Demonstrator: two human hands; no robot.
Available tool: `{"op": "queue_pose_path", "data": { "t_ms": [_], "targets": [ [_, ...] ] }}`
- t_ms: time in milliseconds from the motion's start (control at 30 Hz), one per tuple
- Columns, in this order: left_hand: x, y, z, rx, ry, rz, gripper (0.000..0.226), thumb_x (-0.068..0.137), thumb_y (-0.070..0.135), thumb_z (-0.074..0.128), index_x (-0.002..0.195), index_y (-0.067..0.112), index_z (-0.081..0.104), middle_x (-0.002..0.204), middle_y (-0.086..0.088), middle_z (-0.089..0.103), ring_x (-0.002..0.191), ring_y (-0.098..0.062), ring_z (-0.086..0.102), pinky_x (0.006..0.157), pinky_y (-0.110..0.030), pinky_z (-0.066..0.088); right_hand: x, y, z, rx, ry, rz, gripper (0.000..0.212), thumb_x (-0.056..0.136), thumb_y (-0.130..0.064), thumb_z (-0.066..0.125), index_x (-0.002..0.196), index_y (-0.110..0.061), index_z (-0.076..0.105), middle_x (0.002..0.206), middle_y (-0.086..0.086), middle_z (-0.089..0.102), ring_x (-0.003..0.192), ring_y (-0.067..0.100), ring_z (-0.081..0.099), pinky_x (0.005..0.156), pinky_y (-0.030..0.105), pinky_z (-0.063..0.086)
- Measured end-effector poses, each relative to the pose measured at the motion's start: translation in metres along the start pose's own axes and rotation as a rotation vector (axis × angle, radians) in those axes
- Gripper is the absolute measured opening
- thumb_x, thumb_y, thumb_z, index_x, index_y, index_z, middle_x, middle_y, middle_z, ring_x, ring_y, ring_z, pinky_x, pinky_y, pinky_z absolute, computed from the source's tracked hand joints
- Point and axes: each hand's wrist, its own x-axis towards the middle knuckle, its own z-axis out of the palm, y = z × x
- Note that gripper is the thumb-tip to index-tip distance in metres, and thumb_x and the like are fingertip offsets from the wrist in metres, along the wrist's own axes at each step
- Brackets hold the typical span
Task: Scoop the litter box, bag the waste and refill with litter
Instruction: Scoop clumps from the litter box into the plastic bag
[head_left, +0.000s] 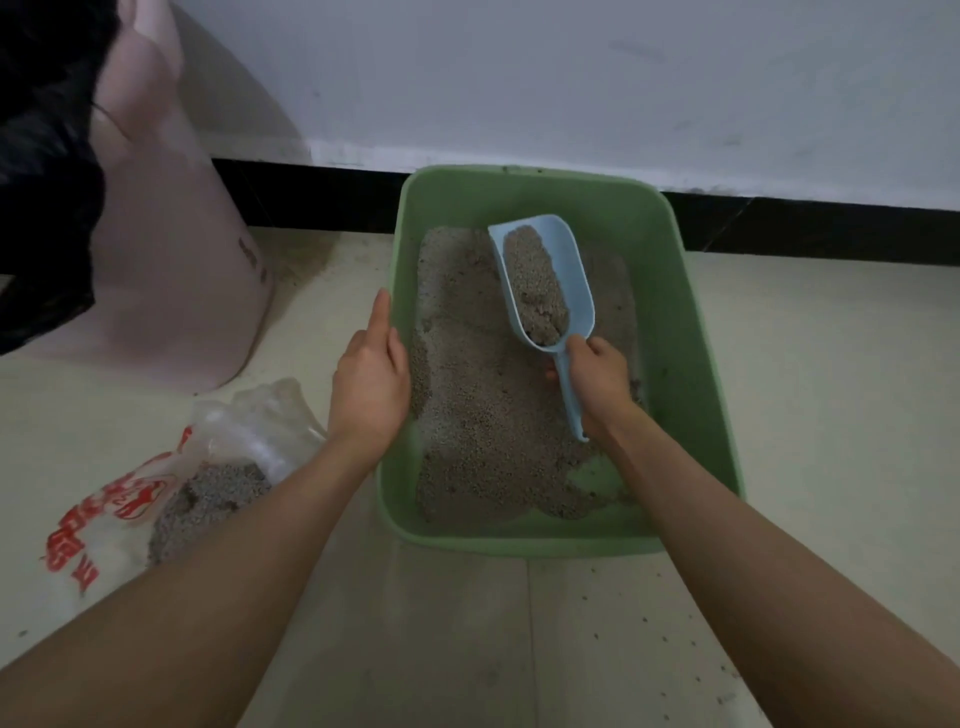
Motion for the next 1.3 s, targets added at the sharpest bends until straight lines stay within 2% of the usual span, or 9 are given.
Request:
{"op": "queue_pose_path", "data": {
  "t_ms": [167, 300, 467, 700, 933, 1033, 1100, 1200, 1300],
  "targets": [
    [0.006, -0.002, -0.012, 0.088, -0.162, -0.012, 0.049, 0.101, 0.027, 0.024, 0.148, 0.024, 0.012, 0.083, -0.014, 0.051, 0.075, -0.03, 0.052, 0.065, -0.034, 0.037, -0.034, -0.003, -0.019, -0.057, -0.038, -0.054, 0.015, 0.098, -0.015, 0.041, 0.091, -0.006, 0.053, 0.094, 0.014, 0.052, 0.075, 0.02, 0.052, 0.046, 0.012, 0.045],
    [0.01, -0.016, -0.042, 0.211, -0.285, 0.068, 0.043, 0.099, 0.029, 0.03, 0.141, 0.021, 0.036, 0.114, -0.025, 0.055, 0.105, -0.039, 0.054, 0.087, -0.034, 0.041, -0.068, -0.014, -0.021, -0.096, -0.125, -0.119, 0.025, 0.097, -0.012, 0.043, 0.072, -0.012, 0.048, 0.087, 0.015, 0.053, 0.065, 0.018, 0.051, 0.048, 0.016, 0.046],
    [-0.032, -0.052, -0.102, 0.236, -0.309, 0.157, 0.033, 0.094, 0.015, 0.044, 0.124, 0.013, 0.058, 0.11, -0.019, 0.057, 0.098, -0.033, 0.059, 0.085, -0.028, 0.039, -0.12, -0.023, -0.003, -0.127, -0.236, -0.156, 0.019, 0.094, -0.011, 0.044, 0.081, -0.002, 0.054, 0.066, 0.01, 0.055, 0.052, 0.015, 0.054, 0.042, 0.015, 0.045],
    [-0.071, -0.161, -0.18, 0.445, -0.249, -0.226, 0.055, 0.085, 0.024, 0.061, 0.135, 0.012, 0.042, 0.124, -0.026, 0.048, 0.114, -0.041, 0.049, 0.099, -0.046, 0.04, -0.19, 0.001, 0.031, -0.333, -0.438, -0.143, 0.022, 0.093, -0.011, 0.045, 0.076, -0.004, 0.056, 0.058, 0.01, 0.056, 0.033, 0.005, 0.053, 0.039, 0.014, 0.045],
    [-0.116, -0.189, -0.193, 0.369, -0.493, -0.409, 0.06, 0.084, 0.048, 0.059, 0.127, 0.007, 0.049, 0.125, -0.015, 0.058, 0.115, -0.032, 0.054, 0.096, -0.031, 0.039, -0.214, 0.003, 0.08, -0.794, -0.57, -0.233, 0.025, 0.094, -0.018, 0.046, 0.084, -0.002, 0.062, 0.066, 0.01, 0.06, 0.047, 0.015, 0.053, 0.047, 0.024, 0.046],
    [-0.111, -0.18, -0.189, 0.347, -0.424, -0.372, 0.048, 0.088, 0.043, 0.056, 0.11, 0.0, 0.061, 0.109, -0.019, 0.064, 0.103, -0.034, 0.059, 0.084, -0.032, 0.044, -0.223, -0.022, 0.096, -1.158, -0.536, -0.48, 0.027, 0.095, -0.022, 0.043, 0.079, -0.005, 0.057, 0.065, 0.005, 0.057, 0.058, 0.02, 0.058, 0.055, 0.026, 0.044],
    [-0.104, -0.172, -0.187, 0.385, -0.409, -0.335, 0.037, 0.09, 0.033, 0.056, 0.099, -0.002, 0.066, 0.101, -0.022, 0.066, 0.099, -0.035, 0.06, 0.081, -0.033, 0.045, -0.234, -0.035, 0.102, -1.371, -0.454, -0.67, 0.022, 0.096, -0.021, 0.042, 0.094, -0.006, 0.058, 0.084, 0.007, 0.058, 0.081, 0.027, 0.06, 0.064, 0.027, 0.038],
    [-0.101, -0.164, -0.182, 0.455, -0.431, -0.281, 0.03, 0.09, 0.023, 0.053, 0.102, -0.002, 0.066, 0.107, -0.022, 0.064, 0.101, -0.036, 0.058, 0.082, -0.034, 0.045, -0.245, -0.044, 0.106, -1.608, -0.344, -0.898, 0.022, 0.095, -0.014, 0.042, 0.111, -0.01, 0.057, 0.113, 0.009, 0.061, 0.091, 0.026, 0.056, 0.071, 0.03, 0.034],
    [-0.1, -0.161, -0.179, 0.487, -0.443, -0.249, 0.03, 0.091, 0.02, 0.051, 0.102, -0.004, 0.065, 0.109, -0.023, 0.063, 0.096, -0.034, 0.058, 0.082, -0.035, 0.045, -0.247, -0.047, 0.103, -1.711, -0.283, -1.013, 0.024, 0.095, -0.011, 0.042, 0.114, -0.011, 0.056, 0.117, 0.006, 0.061, 0.106, 0.025, 0.059, 0.071, 0.03, 0.031]
  ]
}}
